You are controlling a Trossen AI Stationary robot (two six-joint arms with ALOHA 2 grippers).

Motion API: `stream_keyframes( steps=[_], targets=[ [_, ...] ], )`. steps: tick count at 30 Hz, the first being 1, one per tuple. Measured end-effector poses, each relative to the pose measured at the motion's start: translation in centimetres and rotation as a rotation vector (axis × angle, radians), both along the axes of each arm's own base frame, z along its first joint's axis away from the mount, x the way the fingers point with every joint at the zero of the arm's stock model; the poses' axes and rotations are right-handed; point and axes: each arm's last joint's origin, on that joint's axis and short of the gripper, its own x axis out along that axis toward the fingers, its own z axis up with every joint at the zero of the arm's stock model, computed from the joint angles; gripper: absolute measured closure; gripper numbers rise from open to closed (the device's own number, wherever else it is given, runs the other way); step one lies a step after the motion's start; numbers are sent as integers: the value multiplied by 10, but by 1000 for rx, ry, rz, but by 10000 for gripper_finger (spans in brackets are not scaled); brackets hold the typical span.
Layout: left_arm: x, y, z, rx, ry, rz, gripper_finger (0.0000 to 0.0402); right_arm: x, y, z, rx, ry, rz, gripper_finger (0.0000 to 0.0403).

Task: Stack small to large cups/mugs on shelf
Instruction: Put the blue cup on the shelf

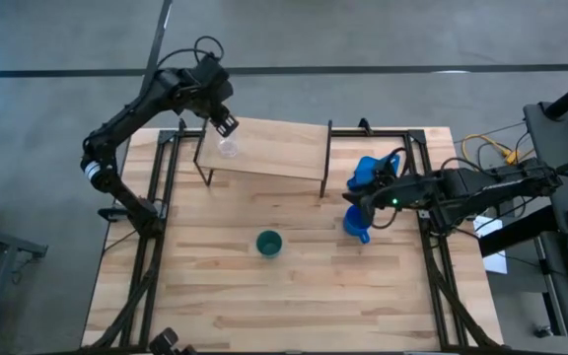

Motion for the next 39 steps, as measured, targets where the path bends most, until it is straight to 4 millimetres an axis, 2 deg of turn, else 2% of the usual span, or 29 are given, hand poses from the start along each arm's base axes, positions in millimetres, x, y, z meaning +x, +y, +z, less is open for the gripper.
stream_keyframes(
  steps=[5, 10, 14, 21, 33, 39],
  targets=[
    [1, -8, 22, 48, -70, -28, 319, -13, -1, -15, 133, 165, -72, 211],
    [3, -13, 32, 66, -107, -52, 319, -18, -2, -23, 188, 243, -136, 211],
    [4, -15, 31, 62, -103, -60, 319, -16, 0, -31, 229, 327, -152, 211],
    [7, -16, 27, 51, -93, -68, 319, -6, 4, -60, 298, 599, -248, 211],
    [7, -16, 27, 51, -94, -71, 319, 18, 11, -93, 335, 778, -297, 211],
    [7, -16, 27, 51, -94, -71, 319, 19, 14, -95, 375, 793, -285, 211]
  ],
)
